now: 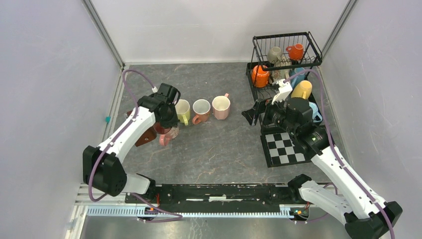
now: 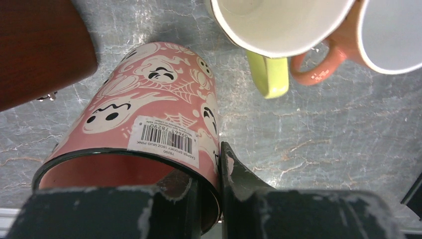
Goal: Unload the cups from the dish rack
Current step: Place the cup at the center of the board.
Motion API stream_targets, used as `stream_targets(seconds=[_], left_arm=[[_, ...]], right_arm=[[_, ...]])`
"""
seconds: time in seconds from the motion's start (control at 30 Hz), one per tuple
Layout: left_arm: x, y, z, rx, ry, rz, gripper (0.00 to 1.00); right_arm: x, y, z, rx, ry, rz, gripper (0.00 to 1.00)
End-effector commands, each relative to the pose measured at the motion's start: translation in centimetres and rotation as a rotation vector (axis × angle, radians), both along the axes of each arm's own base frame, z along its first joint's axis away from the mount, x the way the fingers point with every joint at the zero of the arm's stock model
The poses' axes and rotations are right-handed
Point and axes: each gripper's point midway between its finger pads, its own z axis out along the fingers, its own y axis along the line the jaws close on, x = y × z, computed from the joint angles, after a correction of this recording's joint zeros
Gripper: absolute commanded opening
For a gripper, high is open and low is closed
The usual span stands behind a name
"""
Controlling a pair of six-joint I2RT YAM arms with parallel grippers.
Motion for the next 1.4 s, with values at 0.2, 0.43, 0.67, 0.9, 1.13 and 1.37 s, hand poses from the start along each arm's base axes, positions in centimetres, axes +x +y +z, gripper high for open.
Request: stream_targets(seconds=[0.2, 0.43, 0.67, 0.9, 1.13, 1.37], left_arm=[[2.9, 0.4, -1.8, -0.007, -0.029, -0.007, 0.02], [3.3, 0.3, -2.9, -0.015, -0.015, -0.005, 0.02], [3.4, 0.0, -3.7, -0.035, -0.014, -0.014, 0.02], [3.4, 0.1, -4.2, -0.023, -0.009, -0.019, 0.12], [3.7, -0.1, -3.7, -0.036, -0.031, -0.025, 0.25], [4.5, -0.4, -2.6, -0.043, -0.063, -0.039, 0.34]], right_arm=[[0.1, 0.2, 1.1, 0.03, -0.048, 0.005, 0.98], [0.1, 0.3, 0.7, 0.034, -0.039, 0.009, 0.98], [0.1, 0.2, 0.5, 0.035, -0.033, 0.005, 0.98], [0.1, 0.3, 0.0, 0.032, -0.016, 0.007, 0.98], [0.1, 0.4, -0.1, 0.031, -0.014, 0.007, 0.98], [0.3, 0.4, -0.3, 0.027, -0.006, 0.006, 0.98]])
